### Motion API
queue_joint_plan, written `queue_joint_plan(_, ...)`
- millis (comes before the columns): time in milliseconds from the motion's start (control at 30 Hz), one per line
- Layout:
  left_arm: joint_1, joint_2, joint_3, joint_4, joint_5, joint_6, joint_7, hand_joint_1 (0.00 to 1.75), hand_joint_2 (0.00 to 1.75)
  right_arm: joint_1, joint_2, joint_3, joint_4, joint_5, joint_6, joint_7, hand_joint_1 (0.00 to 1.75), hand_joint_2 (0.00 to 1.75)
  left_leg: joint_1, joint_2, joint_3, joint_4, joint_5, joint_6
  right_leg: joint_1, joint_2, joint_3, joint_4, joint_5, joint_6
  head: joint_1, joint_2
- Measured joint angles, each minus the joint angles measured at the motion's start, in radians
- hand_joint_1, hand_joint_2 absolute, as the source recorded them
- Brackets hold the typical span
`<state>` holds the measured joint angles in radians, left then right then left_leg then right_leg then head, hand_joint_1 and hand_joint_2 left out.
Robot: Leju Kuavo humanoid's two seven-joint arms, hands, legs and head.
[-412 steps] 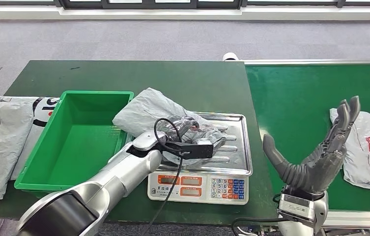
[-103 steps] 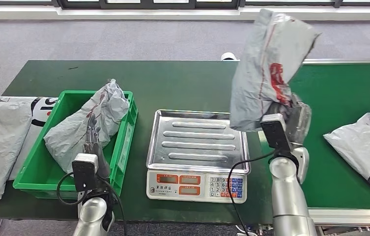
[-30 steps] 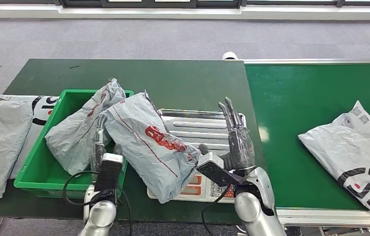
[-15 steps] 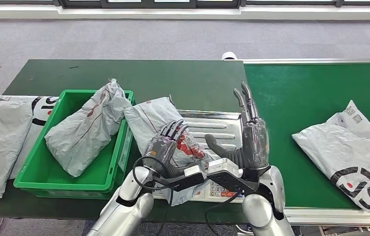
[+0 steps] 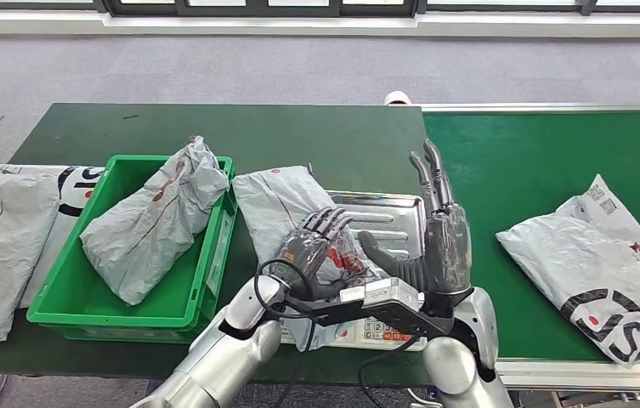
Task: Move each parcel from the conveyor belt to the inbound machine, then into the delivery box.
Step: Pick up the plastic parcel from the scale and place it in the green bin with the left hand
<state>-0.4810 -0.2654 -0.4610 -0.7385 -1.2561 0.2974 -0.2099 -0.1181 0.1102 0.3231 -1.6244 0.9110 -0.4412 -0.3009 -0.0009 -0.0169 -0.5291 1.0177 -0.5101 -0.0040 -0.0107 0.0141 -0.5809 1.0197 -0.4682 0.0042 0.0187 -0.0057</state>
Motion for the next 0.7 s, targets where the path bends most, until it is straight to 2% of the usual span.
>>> queue_joint_plan(33,-0.006,-0.002,-0.004,0.011,-0.002,0.001,0.0,1.75,1.75,0.001,0.0,0.0,-0.003,0.0,0.0,-0.001,0.0,1.75,0.0,0.0,0.0,0.0,0.0,0.0,0.0,0.0,0.0,0.0,0.0,0.0,0.0,0.0)
queue_joint_plan(700,-0.061,-0.006,-0.012,0.077,0.022,-0.001,-0.025,1.75,1.75,0.025,-0.001,0.001,-0.052,0.019,0.012,-0.006,0.0,1.75,0.0,0.0,0.0,0.0,0.002,-0.001,0.0,0.0,0.0,0.0,0.002,0.0,0.0,0.0)
